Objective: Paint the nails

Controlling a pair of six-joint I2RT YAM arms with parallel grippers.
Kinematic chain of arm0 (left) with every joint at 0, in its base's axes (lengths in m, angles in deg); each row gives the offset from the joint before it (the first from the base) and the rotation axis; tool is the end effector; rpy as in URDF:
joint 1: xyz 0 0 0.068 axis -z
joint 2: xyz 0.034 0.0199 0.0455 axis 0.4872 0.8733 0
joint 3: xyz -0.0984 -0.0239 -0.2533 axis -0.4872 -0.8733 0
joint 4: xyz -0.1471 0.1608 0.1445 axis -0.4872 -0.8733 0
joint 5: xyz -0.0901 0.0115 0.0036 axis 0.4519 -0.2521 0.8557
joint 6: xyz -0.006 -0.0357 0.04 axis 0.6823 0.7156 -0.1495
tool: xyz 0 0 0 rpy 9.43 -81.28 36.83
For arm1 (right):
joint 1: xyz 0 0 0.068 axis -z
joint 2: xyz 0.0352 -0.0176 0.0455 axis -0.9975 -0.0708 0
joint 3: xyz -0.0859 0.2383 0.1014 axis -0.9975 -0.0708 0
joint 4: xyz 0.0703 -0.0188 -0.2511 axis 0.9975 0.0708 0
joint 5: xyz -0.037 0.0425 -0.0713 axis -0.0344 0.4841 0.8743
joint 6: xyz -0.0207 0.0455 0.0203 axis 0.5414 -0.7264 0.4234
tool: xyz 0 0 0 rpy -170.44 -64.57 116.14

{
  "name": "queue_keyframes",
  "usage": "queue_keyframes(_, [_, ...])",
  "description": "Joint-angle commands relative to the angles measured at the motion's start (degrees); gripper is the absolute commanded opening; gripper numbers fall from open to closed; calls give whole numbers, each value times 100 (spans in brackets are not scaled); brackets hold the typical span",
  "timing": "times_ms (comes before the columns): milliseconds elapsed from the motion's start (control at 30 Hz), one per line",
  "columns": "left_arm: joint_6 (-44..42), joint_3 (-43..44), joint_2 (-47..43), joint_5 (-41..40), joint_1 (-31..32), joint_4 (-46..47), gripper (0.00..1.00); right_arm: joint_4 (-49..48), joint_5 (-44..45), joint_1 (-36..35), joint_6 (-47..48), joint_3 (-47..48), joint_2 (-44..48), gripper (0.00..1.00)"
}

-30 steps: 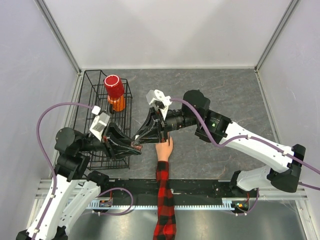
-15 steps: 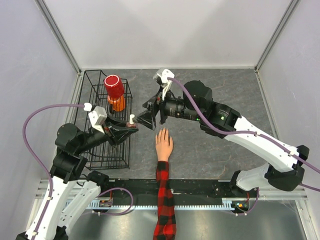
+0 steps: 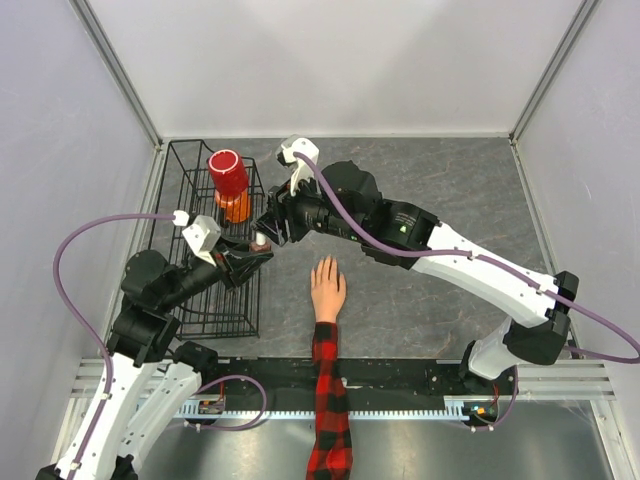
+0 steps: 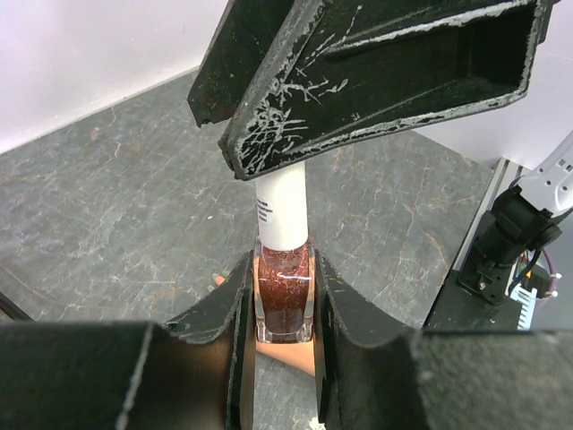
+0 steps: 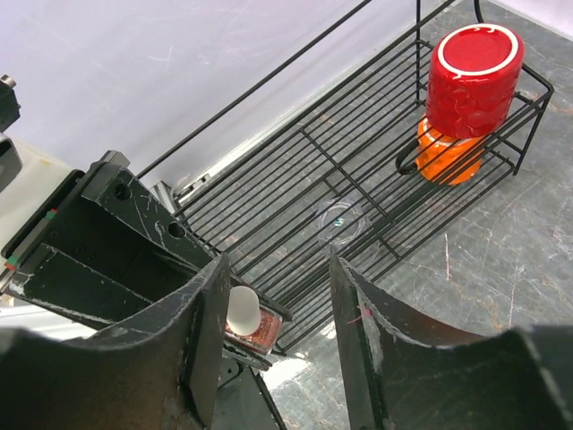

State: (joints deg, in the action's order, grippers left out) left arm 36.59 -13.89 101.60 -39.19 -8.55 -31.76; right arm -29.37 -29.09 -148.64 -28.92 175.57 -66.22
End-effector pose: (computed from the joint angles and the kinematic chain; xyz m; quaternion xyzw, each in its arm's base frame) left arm 0.0957 -0.0572 0.3646 0.2819 0.6396 -0.3668 0.6139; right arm 0.1610 0.3116 0.4598 -0.2936 0.7210 0.4066 0.4781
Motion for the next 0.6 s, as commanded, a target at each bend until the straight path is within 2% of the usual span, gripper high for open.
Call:
queue_keyframes(0, [-243,38,-96,-80,-12,473,2,156,80,-50,7,164,-13,56])
queue_keyframes(133, [-182,11,-114,-159,-12,473,2,-10,28,-50,-11,-46,215,68])
queue_keyframes(333, [-67,29,-105,-229,-12,473,2,-379,-499,-50,-239,-372,400,75])
queue_keyframes(467, [-14,37,-140,-159,-12,481,2,-389,-526,-50,-274,-399,268,68])
queue_keyframes(567, [12,46,-193,-71,-12,464,2,-468,-526,-50,-274,-381,216,57])
